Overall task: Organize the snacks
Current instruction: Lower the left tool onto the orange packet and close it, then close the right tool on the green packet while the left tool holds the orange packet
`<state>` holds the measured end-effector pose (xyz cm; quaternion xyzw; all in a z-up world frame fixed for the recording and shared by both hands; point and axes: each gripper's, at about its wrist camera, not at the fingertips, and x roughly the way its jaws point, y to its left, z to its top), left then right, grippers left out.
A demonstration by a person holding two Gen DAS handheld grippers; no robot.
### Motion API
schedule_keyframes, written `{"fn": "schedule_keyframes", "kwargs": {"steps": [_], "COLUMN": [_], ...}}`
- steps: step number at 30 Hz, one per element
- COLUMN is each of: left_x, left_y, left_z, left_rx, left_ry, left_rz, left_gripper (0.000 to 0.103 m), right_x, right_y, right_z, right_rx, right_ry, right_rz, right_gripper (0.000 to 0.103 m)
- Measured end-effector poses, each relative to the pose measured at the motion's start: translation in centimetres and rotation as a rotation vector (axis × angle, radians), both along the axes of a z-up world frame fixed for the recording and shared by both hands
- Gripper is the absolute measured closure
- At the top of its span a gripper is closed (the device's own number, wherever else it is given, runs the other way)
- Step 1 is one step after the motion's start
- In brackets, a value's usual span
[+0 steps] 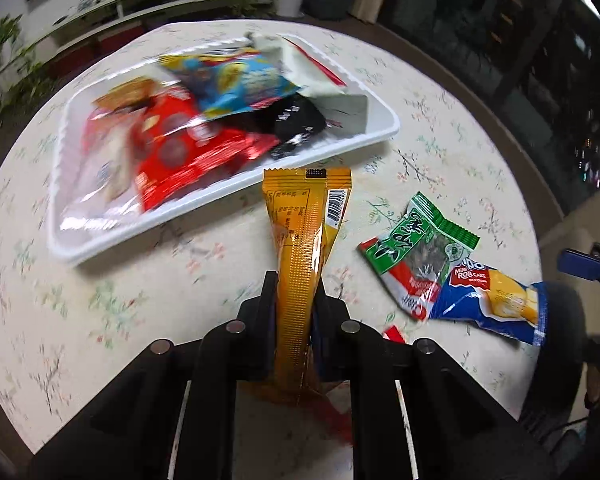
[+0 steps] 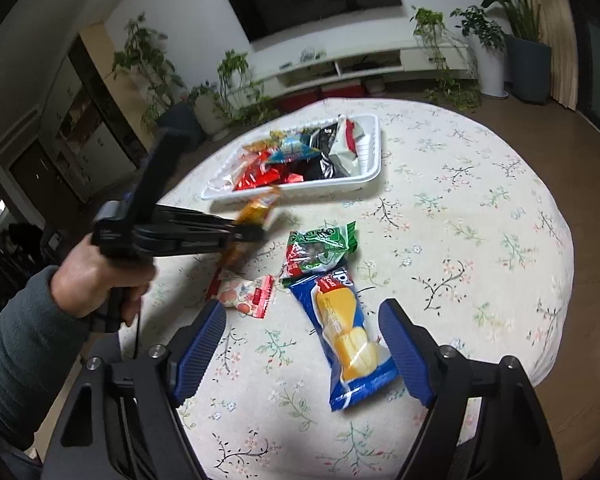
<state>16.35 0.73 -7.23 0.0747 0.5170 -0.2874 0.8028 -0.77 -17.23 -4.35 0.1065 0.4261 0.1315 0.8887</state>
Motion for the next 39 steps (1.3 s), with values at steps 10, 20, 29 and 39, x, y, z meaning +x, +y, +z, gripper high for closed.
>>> {"fn": "schedule_keyframes", "kwargs": {"steps": [10,20,29,39], "left_x": [-4.0,-7.9,-8.4,-8.8], "left_y": [8.1,11.6,12.5,13.5], "left_z": [0.7,-0.3,-0.4,-0.4], "left_rx": [-0.199,-0.294,-0.329,-0.356], "left_ry": [0.017,0.043,0.029,0.022], "left_rz": [0.160,0.202,0.241,0.269], "left_gripper": [0.091,0.091,0.091,0.091], "right_x": [7.7,13.1,13.8,14.4], "right_y": [1.7,4.4,7.5,9.7], "right_z": [-2.6,-5.1,-5.8,-6.3], "right_rx": [0.032,0.020,-0.076,-0.053], "right_ry": [0.237,0.322,0.287,0.248], "right_rz": [-0.001,0.015,0.037,-0.044], "right_gripper": [0.022,0.029,0.030,0.036]}}
